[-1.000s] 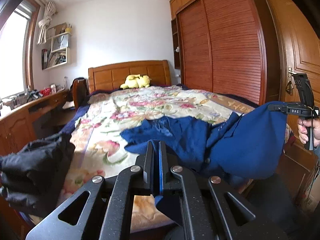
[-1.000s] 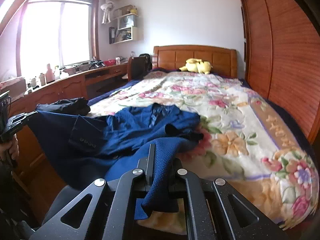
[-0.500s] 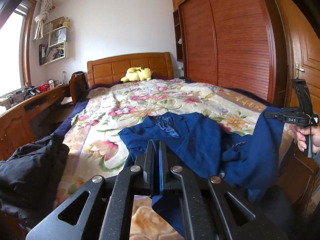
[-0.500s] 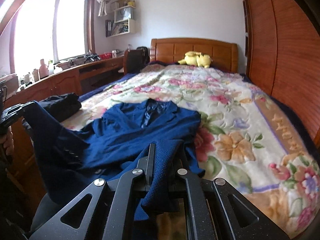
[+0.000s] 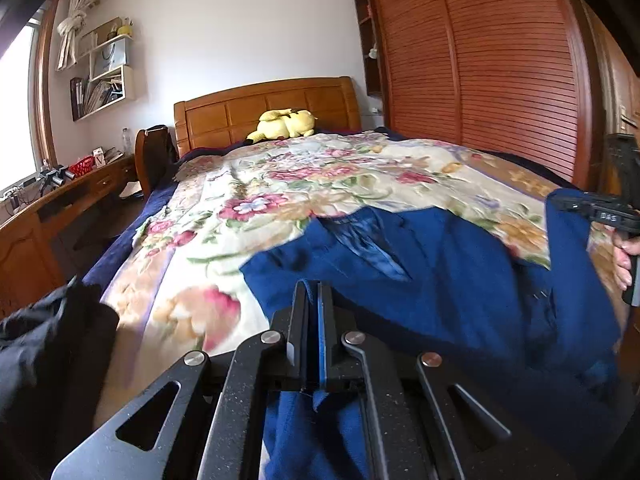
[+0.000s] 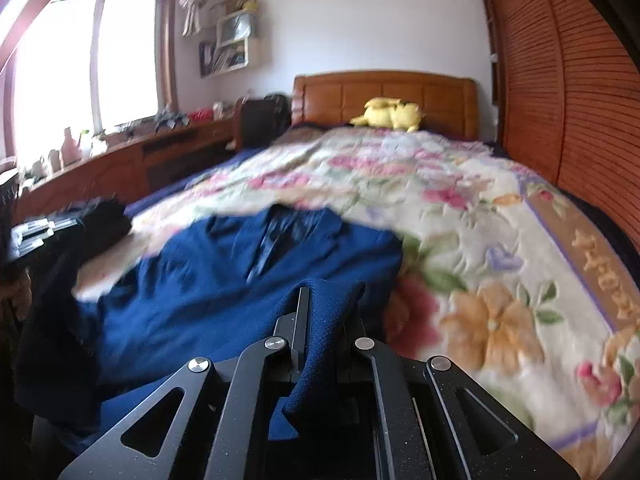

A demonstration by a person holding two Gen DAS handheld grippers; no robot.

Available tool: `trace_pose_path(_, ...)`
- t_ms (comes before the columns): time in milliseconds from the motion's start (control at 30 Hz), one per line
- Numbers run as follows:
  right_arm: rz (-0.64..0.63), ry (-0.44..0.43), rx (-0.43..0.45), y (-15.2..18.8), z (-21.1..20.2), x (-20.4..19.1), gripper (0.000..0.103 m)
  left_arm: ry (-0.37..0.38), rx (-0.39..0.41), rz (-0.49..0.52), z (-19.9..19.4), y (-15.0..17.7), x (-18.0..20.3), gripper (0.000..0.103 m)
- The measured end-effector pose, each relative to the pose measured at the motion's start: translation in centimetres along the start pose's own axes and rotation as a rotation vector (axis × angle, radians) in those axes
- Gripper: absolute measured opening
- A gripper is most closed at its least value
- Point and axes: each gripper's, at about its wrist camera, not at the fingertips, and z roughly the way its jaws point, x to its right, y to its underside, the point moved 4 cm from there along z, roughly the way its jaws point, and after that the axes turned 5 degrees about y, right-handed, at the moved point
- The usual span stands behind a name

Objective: Fold large clothes
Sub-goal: 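Lift the hem with both grippers and fold it toward the collar, then open both grippers and release the folded jacket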

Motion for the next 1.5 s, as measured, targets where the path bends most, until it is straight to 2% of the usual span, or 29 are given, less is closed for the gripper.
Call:
trace_pose_path(133,-0.014,0.041,0.026,-3.3,2.9,1.5,0.005,-0.074,0.005,0.035,3.6,-3.0,-2.2,0.004)
trace_pose_path(300,-0.077,0.102,0.024,-7.5,8.2,2.4,0.005,-0.154,-0.023,0.017,8.0,-5.1,-6.2,0.004)
trace_pose_path(533,-0.160,0.185,0.037,-11.8,16.6,1.3,0.005,-0.226,-0.018,0.004,11.5,-8.2,-9.9,0.004)
trace_pose_path(700,-0.172,0.275,0.037,-14.5,21.0,1.2,0.005,-0.240,-0.030,-0.048,14.1,-10.9,-12.8,0.004)
trace_pose_path(767,-0.169,0.297,0.010,-14.5,22.4,1.0,0.005,-0.240,-0.042,-0.054,15.1,-11.2,-13.2,0.004)
trace_pose_path(967,-0.151,0.288,-0.082,-13.0,25.0,0.2,0.005,-0.228,-0.091,-0.029,16.9,-9.8,-12.0,0.004)
trace_pose_path(1000,-0.140,0.274,-0.105,-13.1,25.3,0.3,0.006,-0.215,-0.104,-0.031,16.9,-9.5,-11.9,0.004)
trace_pose_path(1033,-0.129,0.261,-0.124,-12.8,25.3,0.1,0.011,-0.198,-0.113,-0.039,16.6,-8.9,-11.7,0.005)
trace_pose_path(1100,-0.115,0.248,-0.146,-12.1,24.7,-0.4,0.021,-0.166,-0.130,-0.044,15.9,-7.6,-11.2,0.013)
trace_pose_path(1167,-0.123,0.226,-0.145,-11.4,23.6,-0.6,0.055,-0.143,-0.143,-0.021,15.2,-6.5,-10.5,0.024)
trace_pose_path(1233,-0.143,0.196,-0.132,-10.7,21.9,-1.0,0.065,-0.118,-0.158,-0.007,14.1,-5.0,-9.8,0.039)
trace_pose_path(1267,-0.143,0.185,-0.125,-10.3,21.0,-1.1,0.069,-0.100,-0.168,-0.007,13.7,-4.3,-9.4,0.040)
trace_pose_path(1300,-0.143,0.171,-0.124,-9.9,20.1,-1.3,0.071,-0.084,-0.178,-0.011,13.2,-3.6,-9.1,0.047)
trace_pose_path(1333,-0.141,0.158,-0.125,-9.6,19.0,-0.7,0.072,-0.063,-0.189,-0.015,12.5,-2.5,-8.5,0.060)
trace_pose_path(1400,-0.146,0.133,-0.132,-8.7,17.3,-0.2,0.073,-0.043,-0.201,-0.010,11.8,-1.3,-7.7,0.075)
trace_pose_path(1500,-0.159,0.117,-0.156,-7.2,15.5,0.1,0.073,-0.016,-0.214,-0.003,10.5,0.7,-6.3,0.076)
